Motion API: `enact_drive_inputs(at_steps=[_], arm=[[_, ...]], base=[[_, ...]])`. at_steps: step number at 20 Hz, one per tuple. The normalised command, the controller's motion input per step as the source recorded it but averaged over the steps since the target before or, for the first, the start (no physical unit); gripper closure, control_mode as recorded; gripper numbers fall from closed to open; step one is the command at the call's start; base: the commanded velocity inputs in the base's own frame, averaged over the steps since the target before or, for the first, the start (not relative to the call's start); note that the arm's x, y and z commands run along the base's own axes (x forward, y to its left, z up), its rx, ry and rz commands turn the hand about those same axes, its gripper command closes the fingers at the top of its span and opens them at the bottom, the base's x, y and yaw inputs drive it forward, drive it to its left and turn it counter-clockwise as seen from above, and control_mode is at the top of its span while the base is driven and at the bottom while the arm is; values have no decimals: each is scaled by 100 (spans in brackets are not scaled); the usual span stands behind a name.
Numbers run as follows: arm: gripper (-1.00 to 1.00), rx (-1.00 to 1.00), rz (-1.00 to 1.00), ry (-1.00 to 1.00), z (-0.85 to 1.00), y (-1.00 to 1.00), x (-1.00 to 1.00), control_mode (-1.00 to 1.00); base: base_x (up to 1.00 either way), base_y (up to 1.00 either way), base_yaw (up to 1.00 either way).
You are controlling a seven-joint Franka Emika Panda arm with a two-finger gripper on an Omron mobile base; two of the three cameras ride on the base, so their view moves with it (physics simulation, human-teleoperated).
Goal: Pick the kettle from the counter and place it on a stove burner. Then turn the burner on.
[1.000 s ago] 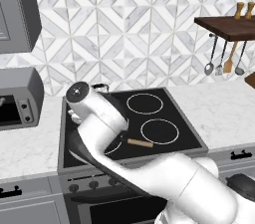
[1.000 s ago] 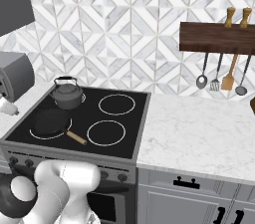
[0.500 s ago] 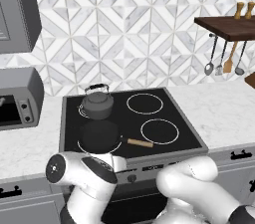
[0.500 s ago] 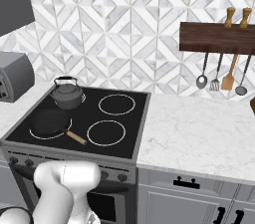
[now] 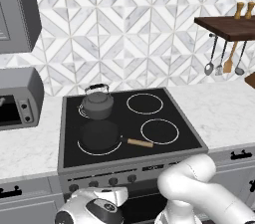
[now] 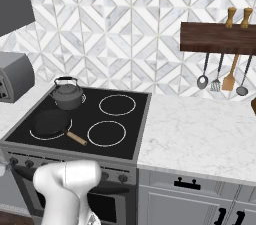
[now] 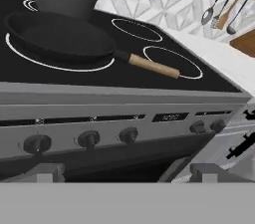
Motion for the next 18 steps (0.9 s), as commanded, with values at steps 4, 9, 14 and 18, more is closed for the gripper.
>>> enact_drive_inputs(at_steps=[4,9,14,18], arm=[[-100,6,0,-39,-64,4,12,-100],[-100,10,-3,-34,-41,11,35,-100],[-100,8,-9,-14,-30,30,57,-100],[-100,2,0,-6,-67,56,14,-100]], base=[[0,0,0],[0,0,0],[0,0,0],[0,0,0]])
